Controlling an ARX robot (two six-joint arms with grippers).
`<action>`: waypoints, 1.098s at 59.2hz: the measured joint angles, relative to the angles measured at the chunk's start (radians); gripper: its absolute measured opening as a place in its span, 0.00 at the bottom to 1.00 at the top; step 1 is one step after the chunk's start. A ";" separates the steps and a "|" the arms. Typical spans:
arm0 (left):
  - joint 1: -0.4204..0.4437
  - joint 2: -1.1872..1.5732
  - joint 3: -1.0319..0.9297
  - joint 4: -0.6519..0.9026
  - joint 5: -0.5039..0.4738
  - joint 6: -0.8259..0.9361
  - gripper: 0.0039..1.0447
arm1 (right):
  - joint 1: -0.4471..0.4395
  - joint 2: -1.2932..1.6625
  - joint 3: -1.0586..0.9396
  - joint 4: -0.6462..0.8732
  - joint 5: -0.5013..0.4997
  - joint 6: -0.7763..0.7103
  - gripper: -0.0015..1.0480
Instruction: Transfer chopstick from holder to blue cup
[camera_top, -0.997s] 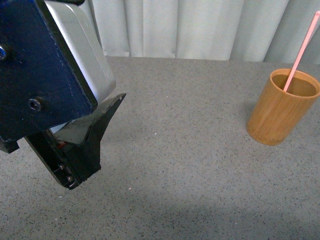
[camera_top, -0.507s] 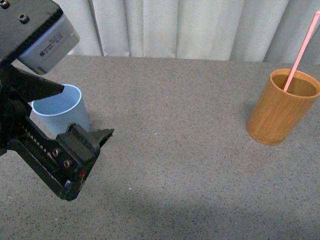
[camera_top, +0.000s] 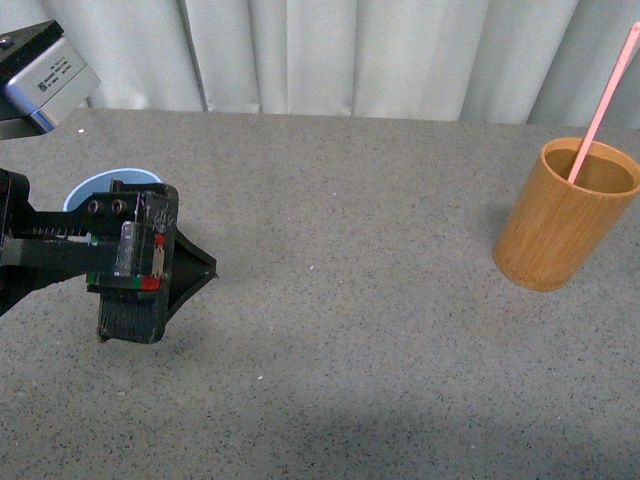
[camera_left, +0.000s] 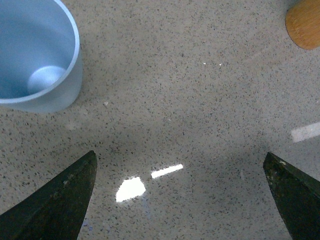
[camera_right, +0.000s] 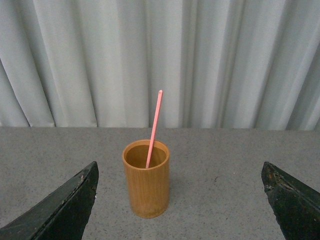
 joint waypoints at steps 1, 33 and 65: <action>0.000 0.000 0.003 -0.004 0.001 -0.010 0.94 | 0.000 0.000 0.000 0.000 0.000 0.000 0.91; -0.035 0.025 0.049 -0.061 -0.147 -0.135 0.94 | 0.000 0.000 0.000 0.000 0.000 0.000 0.91; -0.039 0.080 0.079 -0.053 -0.205 -0.217 0.94 | 0.000 0.000 0.000 0.000 0.000 0.000 0.91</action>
